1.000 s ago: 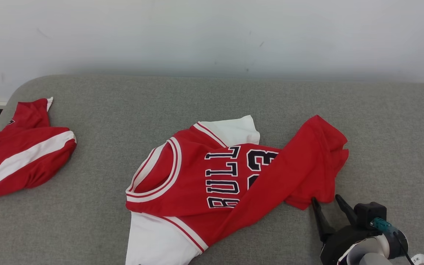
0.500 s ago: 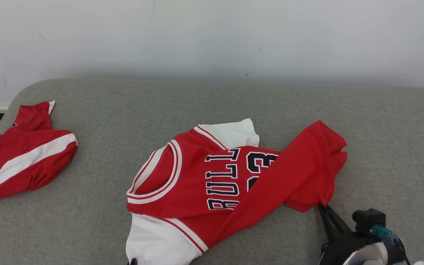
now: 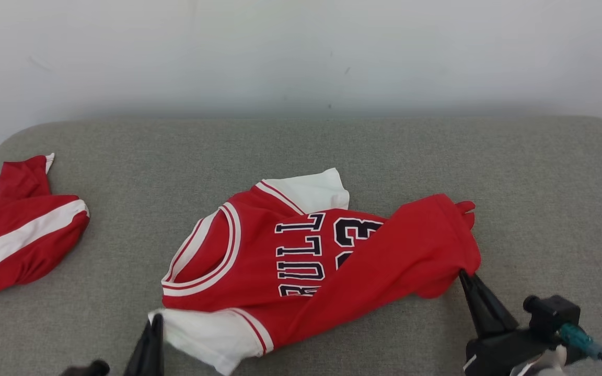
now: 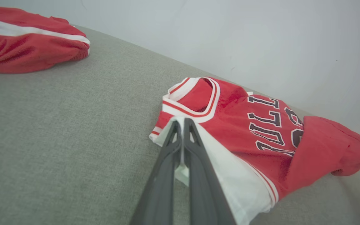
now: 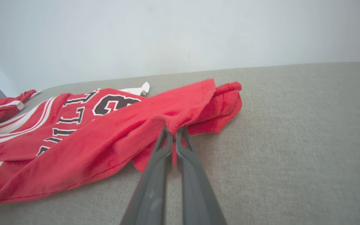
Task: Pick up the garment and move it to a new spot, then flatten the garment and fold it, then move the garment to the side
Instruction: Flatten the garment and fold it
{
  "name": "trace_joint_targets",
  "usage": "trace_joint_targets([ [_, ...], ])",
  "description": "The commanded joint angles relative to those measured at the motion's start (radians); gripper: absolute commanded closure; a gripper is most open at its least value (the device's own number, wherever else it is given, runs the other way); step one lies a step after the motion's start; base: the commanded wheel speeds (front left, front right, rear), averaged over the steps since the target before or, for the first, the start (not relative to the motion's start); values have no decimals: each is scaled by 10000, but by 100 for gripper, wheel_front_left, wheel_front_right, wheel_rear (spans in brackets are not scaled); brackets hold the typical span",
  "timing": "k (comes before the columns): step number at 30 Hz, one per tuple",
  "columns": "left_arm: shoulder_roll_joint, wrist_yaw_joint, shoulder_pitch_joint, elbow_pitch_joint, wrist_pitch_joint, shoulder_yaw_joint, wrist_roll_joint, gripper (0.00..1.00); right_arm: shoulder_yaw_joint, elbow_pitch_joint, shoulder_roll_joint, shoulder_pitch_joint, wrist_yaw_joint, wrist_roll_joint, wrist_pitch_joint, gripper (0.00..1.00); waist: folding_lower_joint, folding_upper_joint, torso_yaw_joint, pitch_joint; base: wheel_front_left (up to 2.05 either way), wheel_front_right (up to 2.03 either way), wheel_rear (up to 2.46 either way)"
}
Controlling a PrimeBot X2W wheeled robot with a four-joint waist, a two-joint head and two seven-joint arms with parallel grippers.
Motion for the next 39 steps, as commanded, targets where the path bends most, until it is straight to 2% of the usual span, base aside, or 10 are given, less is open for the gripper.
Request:
trace_joint_targets([
  [1, 219, 19, -500, -261, -33, 29, 141, 100, 24, -236, -161, -336, -23, 125, -4, 100, 0, 0, -99, 108, 0, 0, 0],
  [8, 2134, 19, -4245, -726, 134, -980, -62, 100, 562, -883, -934, -3251, -23, 335, 600, 100, 0, 0, -289, 1085, 0, 0, 0],
  [9, 2134, 19, -4245, -726, 134, -980, -62, 100, 562, -883, -934, -3251, -23, 335, 600, 100, 0, 0, -289, 1085, 0, 0, 0],
  [16, 3701, 21, -9311, 47, 1122, -1845, -1028, 100, 969, -563, -1194, -7304, -23, 1190, 1875, 100, 0, 0, -551, 2838, 0, 0, 0],
  [20, 4177, 22, -11996, 932, 1492, -2264, -1371, 100, 1141, 41, -1008, -9698, -23, 1711, 2491, 100, 0, 0, -744, 3772, 0, 0, 0],
  [25, 4307, 22, -15087, 2188, 1443, -2355, -1666, 100, 1172, 1096, -632, -12416, -23, 2131, 2980, 100, 0, 0, -959, 4680, 0, 0, 0],
  [30, 4190, 22, -17495, 3255, 1182, -2675, -1534, 100, 1290, 2260, -362, -14524, -23, 2014, 2891, 100, 0, 0, -1149, 5216, 0, 0, 0],
  [34, 4049, 22, -18960, 4040, 930, -2969, -1521, 100, 1433, 3048, -319, -15806, -23, 1891, 2767, 100, 0, 0, -1230, 5516, 0, 0, 0],
  [39, 3793, 22, -19831, 4712, 614, -3543, -1797, 100, 1702, 3698, -495, -16642, -23, 1869, 2607, 100, 0, 0, -1190, 5756, 0, 0, 0],
])
